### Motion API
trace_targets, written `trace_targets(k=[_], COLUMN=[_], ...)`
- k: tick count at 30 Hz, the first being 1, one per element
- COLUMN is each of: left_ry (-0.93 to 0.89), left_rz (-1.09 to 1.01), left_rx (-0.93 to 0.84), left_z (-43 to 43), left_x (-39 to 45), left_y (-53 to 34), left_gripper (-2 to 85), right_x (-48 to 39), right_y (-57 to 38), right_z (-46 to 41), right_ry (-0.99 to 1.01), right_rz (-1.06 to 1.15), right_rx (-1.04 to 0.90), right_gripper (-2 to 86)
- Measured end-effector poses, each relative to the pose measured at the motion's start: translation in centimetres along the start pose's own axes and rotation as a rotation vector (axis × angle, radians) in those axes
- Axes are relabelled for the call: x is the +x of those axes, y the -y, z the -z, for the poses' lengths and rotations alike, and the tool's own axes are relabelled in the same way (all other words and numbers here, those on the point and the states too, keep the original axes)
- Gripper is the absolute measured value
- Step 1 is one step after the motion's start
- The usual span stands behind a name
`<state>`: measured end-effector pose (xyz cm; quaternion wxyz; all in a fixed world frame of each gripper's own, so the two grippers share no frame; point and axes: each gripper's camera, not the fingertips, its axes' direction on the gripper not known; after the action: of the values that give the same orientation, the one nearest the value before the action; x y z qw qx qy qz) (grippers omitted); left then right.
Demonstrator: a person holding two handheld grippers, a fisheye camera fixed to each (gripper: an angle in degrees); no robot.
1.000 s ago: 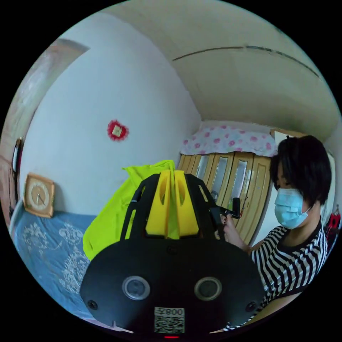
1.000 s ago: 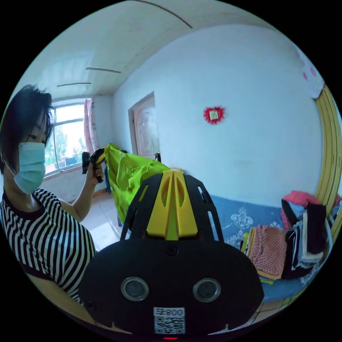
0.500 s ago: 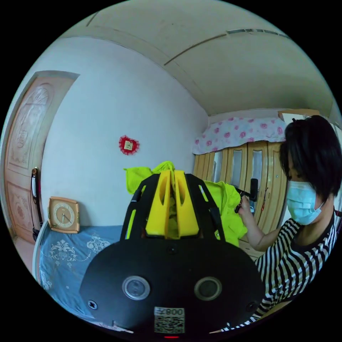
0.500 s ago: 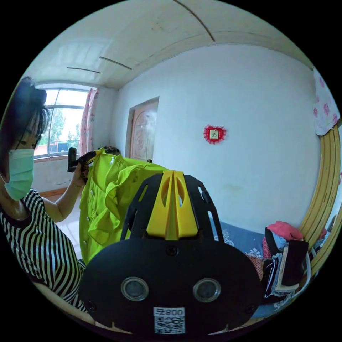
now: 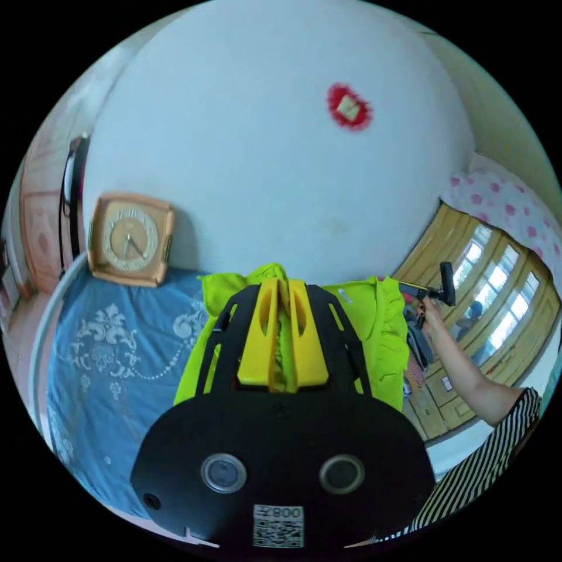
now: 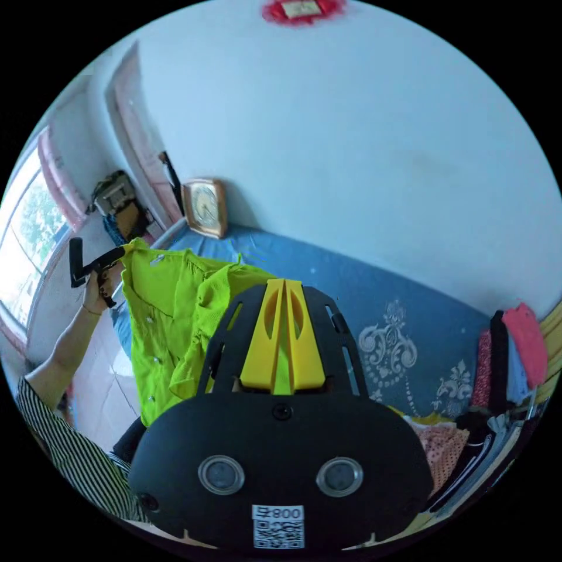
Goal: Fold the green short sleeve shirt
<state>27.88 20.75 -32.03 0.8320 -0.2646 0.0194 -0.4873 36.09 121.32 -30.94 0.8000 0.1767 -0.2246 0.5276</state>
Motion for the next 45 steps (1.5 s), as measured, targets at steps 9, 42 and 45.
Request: trace_targets(k=[9,42,45], left_ry=[-0.018,-0.225,-0.25], left_rz=[0.31,0.71,0.607], left_rx=[-0.306,-0.386,-0.305], left_z=[-10.7,10.7,12.1], left_x=[-17.5,-29.1,-30.0], left_y=[-10.0,-38.2,-33.5], left_gripper=[9.8,1.5,1.4], right_x=[9.6,4.6,6.2], right_y=[-4.1,-29.5,-26.2], right_z=[-23.1,-30.5,-29.5], right_ry=[0.047,0.4,0.476], right_rz=[-0.307,-0.57,-0.544], right_rx=[-0.38,-0.423,-0.309], right_gripper=[0.3,0.5,0.3])
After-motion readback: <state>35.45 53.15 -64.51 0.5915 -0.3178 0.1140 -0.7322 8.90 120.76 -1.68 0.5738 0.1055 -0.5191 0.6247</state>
